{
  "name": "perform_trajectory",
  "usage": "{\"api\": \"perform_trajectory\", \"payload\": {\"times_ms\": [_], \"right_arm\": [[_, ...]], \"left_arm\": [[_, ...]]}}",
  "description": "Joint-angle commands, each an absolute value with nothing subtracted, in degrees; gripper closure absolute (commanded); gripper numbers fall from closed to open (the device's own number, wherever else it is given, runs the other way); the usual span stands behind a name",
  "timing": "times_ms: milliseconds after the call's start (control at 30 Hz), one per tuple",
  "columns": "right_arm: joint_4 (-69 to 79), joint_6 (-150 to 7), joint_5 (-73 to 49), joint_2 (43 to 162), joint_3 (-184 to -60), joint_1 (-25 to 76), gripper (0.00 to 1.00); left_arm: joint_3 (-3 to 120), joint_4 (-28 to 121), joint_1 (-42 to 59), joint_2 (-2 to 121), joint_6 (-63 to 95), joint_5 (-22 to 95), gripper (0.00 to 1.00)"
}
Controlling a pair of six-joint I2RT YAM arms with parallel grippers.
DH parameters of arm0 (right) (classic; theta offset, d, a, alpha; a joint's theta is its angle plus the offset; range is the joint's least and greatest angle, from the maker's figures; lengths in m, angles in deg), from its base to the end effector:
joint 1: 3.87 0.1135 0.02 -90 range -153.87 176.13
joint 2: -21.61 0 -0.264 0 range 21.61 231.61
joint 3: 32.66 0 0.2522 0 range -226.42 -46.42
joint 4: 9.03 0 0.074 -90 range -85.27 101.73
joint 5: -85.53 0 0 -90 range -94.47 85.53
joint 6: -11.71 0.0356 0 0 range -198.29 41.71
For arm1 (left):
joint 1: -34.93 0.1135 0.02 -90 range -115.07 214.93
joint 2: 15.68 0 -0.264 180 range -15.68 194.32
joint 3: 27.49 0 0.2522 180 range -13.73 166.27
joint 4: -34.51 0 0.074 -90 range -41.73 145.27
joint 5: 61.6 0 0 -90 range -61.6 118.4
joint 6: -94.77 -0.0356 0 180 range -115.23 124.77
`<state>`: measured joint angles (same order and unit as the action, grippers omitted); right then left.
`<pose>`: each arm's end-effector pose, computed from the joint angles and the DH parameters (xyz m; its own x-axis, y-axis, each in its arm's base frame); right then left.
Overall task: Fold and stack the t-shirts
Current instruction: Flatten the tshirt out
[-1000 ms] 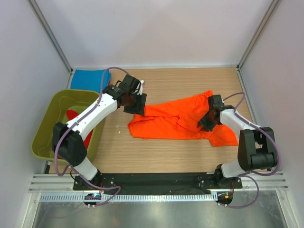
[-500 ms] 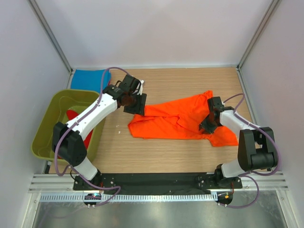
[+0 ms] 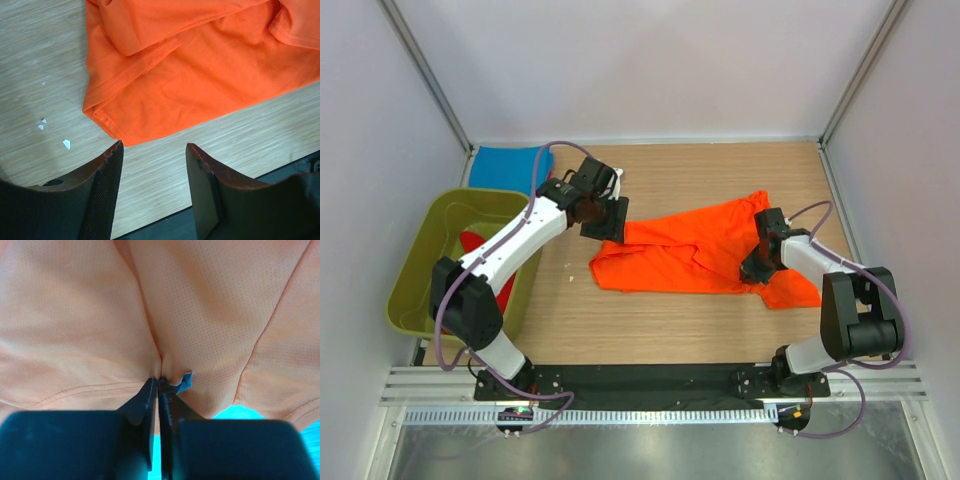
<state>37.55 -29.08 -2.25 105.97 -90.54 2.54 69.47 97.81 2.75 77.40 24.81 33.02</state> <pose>0.2503 0.0267 0.1590 -0.6970 0.6830 -0.2184 0.6542 0.7304 0.1964 0.2875 -0.1843 0.2999 -0.8783 0.1491 -0.4542 0.2816 0.9292 -0.2395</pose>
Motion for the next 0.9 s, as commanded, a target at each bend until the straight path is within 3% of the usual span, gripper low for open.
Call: {"api": "perform_trajectory", "payload": {"times_ms": [0, 67, 633, 867], "right_arm": [[36.37, -28.45, -0.96, 104.24, -91.68, 2.89, 0.93], [36.81, -28.37, -0.78, 103.71, -92.47, 2.89, 0.99], [41.72, -31.0, 1.5, 102.91, -105.83, 2.81, 0.99], [41.04, -32.41, -1.74, 105.81, -105.14, 2.81, 0.89]], "left_arm": [[71.0, 96.96, 2.59, 77.4, 23.5, 33.85, 0.46], [71.0, 96.96, 2.59, 77.4, 23.58, 33.85, 0.45], [69.86, 97.22, 1.97, 78.8, 22.35, 30.95, 0.43], [70.56, 97.57, 0.92, 80.82, 23.05, 30.77, 0.44]]}}
